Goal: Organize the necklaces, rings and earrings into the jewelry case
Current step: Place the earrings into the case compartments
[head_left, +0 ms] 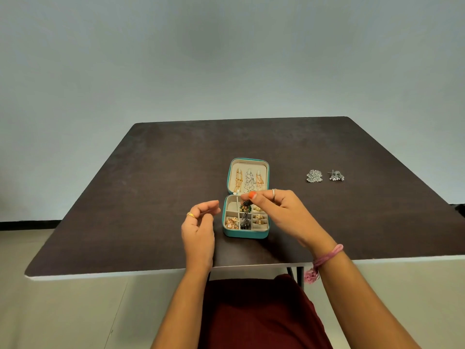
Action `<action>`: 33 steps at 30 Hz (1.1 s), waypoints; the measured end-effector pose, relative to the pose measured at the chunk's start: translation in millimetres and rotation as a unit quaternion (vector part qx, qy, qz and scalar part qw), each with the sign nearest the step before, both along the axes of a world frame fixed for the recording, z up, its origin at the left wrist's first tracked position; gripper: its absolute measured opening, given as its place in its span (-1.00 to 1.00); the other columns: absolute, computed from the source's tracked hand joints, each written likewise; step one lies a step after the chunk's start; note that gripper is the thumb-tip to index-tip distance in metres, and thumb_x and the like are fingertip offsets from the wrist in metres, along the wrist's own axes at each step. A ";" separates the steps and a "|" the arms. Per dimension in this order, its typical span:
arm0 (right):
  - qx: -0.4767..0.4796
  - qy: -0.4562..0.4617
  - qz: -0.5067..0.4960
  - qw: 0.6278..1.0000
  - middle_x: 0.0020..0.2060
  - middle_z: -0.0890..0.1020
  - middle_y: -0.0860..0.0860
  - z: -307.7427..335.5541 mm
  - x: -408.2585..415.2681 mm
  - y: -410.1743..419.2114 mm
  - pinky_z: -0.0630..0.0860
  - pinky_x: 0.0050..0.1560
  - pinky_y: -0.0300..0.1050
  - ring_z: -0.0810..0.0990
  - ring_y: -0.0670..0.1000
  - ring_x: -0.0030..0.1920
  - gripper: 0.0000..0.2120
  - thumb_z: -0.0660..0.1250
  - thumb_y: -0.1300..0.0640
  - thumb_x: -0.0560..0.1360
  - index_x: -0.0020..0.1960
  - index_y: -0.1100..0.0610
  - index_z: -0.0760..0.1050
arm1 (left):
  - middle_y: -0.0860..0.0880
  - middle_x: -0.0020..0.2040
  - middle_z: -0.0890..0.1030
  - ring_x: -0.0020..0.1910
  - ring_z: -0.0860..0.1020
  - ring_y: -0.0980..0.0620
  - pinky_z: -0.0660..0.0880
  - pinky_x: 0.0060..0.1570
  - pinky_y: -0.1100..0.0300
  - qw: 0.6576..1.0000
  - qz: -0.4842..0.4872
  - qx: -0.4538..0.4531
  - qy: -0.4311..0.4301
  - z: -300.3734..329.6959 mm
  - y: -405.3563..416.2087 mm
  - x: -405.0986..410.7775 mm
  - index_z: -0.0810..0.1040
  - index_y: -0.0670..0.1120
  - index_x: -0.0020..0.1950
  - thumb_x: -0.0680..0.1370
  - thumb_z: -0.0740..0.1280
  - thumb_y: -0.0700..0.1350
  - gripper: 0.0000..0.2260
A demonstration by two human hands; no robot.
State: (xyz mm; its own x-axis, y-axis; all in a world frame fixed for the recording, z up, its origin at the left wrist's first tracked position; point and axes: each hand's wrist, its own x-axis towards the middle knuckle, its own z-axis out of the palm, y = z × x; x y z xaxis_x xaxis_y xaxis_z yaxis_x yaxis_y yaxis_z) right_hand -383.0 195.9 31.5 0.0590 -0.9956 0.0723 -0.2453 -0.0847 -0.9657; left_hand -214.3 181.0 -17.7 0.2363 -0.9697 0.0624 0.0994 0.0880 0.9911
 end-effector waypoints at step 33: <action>-0.006 0.106 -0.054 0.993 0.03 0.67 -0.10 -18.2 -37.6 -12.9 0.47 0.25 0.04 0.59 -0.10 0.11 -0.76 0.16 -0.08 0.59 0.03 -0.12 0.60 | 0.04 -0.06 0.63 -0.08 0.60 0.22 0.53 -0.23 0.36 1.000 -0.030 0.004 -0.006 14.2 -2.1 -12.5 0.61 -0.06 0.00 0.56 0.16 -0.37 -0.70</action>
State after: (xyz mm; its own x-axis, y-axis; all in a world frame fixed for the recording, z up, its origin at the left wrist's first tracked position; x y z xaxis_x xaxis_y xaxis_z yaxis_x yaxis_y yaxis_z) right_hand -420.6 183.0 13.3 -0.0330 -0.9962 0.0811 -0.4510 -0.0576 -0.8907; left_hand -226.8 178.8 -3.5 0.1763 -0.9827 0.0573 0.0919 0.0744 0.9930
